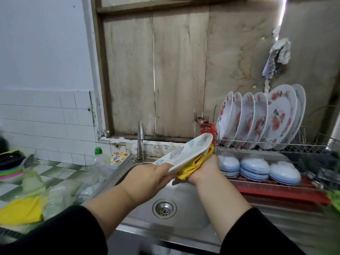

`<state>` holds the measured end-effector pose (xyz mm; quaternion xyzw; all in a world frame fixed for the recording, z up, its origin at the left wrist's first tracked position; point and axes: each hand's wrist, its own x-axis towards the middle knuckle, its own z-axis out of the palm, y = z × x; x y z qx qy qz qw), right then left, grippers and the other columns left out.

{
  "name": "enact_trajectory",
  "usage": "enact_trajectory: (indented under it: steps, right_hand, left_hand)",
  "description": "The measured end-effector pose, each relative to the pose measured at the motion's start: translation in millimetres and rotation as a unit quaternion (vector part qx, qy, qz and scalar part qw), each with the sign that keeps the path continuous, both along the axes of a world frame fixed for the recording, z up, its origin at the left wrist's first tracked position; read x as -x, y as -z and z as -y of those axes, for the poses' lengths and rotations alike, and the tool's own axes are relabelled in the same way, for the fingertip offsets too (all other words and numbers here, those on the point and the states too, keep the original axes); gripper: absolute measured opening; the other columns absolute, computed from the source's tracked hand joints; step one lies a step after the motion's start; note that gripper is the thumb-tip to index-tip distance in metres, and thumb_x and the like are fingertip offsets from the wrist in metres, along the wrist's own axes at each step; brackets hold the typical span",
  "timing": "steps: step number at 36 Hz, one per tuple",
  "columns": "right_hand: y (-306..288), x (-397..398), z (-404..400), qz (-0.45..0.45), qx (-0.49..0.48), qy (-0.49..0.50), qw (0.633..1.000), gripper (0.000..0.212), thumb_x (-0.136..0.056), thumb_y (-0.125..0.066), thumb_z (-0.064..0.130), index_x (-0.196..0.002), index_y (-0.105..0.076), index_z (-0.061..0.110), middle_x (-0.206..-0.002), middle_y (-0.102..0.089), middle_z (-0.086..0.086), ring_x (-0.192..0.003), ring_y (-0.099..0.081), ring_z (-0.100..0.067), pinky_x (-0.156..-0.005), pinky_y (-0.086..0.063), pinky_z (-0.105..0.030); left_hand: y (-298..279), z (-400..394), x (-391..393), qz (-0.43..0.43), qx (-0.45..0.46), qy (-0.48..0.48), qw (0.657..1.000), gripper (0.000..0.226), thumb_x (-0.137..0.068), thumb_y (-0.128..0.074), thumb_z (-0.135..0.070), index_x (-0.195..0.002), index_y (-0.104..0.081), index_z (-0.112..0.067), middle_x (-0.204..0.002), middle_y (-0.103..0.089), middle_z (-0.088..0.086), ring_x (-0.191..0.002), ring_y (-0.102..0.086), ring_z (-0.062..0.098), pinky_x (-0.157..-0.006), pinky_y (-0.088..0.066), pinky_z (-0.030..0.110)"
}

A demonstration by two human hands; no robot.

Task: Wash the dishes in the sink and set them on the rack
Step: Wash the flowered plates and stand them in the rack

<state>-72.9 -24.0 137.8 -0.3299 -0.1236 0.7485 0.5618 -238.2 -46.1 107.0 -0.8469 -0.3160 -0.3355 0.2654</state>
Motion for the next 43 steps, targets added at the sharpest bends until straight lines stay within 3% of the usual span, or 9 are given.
enact_trajectory:
  steps: [4,9,15,19,25,28,30,34,43]
  right_hand:
    - [9.5,0.1,-2.4,0.061,0.018,-0.012,0.998,0.068,-0.087,-0.022,0.058,-0.134,-0.052,0.019,-0.144,-0.043,-0.019,-0.138,-0.022,-0.048,-0.102,0.013,-0.070]
    - [-1.3,-2.6,3.1,0.007,-0.048,-0.040,0.998,0.053,-0.080,-0.050,0.054,-0.115,-0.069,0.019,-0.113,-0.068,-0.013,-0.106,-0.062,-0.037,-0.089,-0.048,-0.056]
    - [-7.7,-14.2,11.1,0.059,-0.099,-0.013,0.993,0.073,-0.083,-0.044,0.070,-0.112,-0.067,0.007,-0.107,-0.068,-0.025,-0.098,-0.064,-0.042,-0.083,-0.048,-0.050]
    - [-10.4,1.8,18.9,0.103,-0.080,-0.029,0.991,0.035,-0.087,-0.051,0.027,-0.105,-0.064,0.000,-0.090,-0.071,-0.024,-0.074,-0.070,-0.039,-0.075,-0.048,-0.046]
    - [-6.2,34.5,25.5,0.078,-0.084,0.027,0.993,0.067,-0.057,-0.030,0.001,-0.120,-0.053,-0.002,-0.104,-0.064,-0.026,-0.092,-0.059,-0.042,-0.071,-0.044,-0.050]
    - [-4.2,49.2,28.4,0.049,-0.090,0.054,0.993,0.069,-0.056,-0.029,0.001,-0.122,-0.051,-0.002,-0.113,-0.060,-0.028,-0.093,-0.058,-0.043,-0.071,-0.044,-0.051]
    - [-2.1,58.5,29.9,0.041,-0.094,0.075,0.992,0.069,-0.057,-0.029,0.001,-0.122,-0.050,-0.001,-0.114,-0.059,-0.027,-0.092,-0.057,-0.043,-0.072,-0.044,-0.052]
    - [2.4,75.1,36.7,0.028,-0.085,0.101,0.991,0.067,-0.057,-0.031,0.002,-0.121,-0.051,0.002,-0.116,-0.059,-0.026,-0.092,-0.056,-0.043,-0.075,-0.042,-0.054]
    - [2.2,88.3,54.2,0.083,-0.067,0.134,0.985,0.063,-0.057,-0.035,0.007,-0.116,-0.057,0.006,-0.112,-0.065,-0.022,-0.102,-0.059,-0.040,-0.099,-0.037,-0.053]
  left_hand:
    - [-3.5,-3.7,4.6,-0.024,-0.056,0.013,0.998,0.034,-0.102,-0.018,-0.044,-0.090,-0.043,-0.023,-0.053,-0.061,-0.005,-0.041,-0.055,0.016,-0.033,-0.028,0.019]
    - [-5.3,-12.9,17.8,-0.029,-0.082,0.037,0.996,0.034,-0.103,-0.020,-0.042,-0.094,-0.046,-0.024,-0.055,-0.063,-0.003,-0.042,-0.057,0.020,-0.033,-0.035,0.021]
    - [-16.0,-20.4,46.3,-0.077,-0.122,0.082,0.986,0.034,-0.104,-0.017,-0.039,-0.097,-0.047,-0.024,-0.059,-0.064,-0.007,-0.044,-0.058,0.016,-0.033,-0.036,0.018]
    - [-19.9,-25.8,63.7,-0.105,-0.121,0.087,0.983,0.035,-0.104,-0.014,-0.040,-0.099,-0.046,-0.028,-0.064,-0.067,-0.013,-0.048,-0.059,0.013,-0.036,-0.034,0.019]
    - [10.2,-30.8,83.0,0.124,-0.073,0.038,0.989,0.026,-0.085,-0.051,-0.044,-0.106,-0.049,-0.029,-0.105,-0.058,-0.004,-0.091,-0.058,0.021,-0.079,-0.038,0.032]
    - [32.5,-9.2,73.7,0.434,0.112,-0.068,0.891,0.042,-0.074,-0.067,-0.037,-0.108,-0.045,-0.025,-0.106,-0.045,0.000,-0.103,-0.045,0.024,-0.094,-0.034,0.037]
    - [34.5,-0.4,68.5,0.564,0.378,-0.064,0.731,0.051,-0.069,-0.064,-0.054,-0.108,-0.049,-0.024,-0.113,-0.052,-0.001,-0.109,-0.049,0.022,-0.101,-0.038,0.042]
    - [20.8,4.2,54.4,0.550,0.693,0.061,0.462,0.025,-0.093,-0.043,-0.027,-0.070,-0.052,-0.023,-0.063,-0.054,-0.008,-0.060,-0.044,0.008,-0.058,-0.035,0.023]
    - [11.1,-7.1,45.5,0.622,0.685,0.198,0.324,0.026,-0.098,-0.043,-0.011,-0.110,-0.065,-0.006,-0.084,-0.074,0.008,-0.063,-0.070,0.016,-0.047,-0.054,0.022]
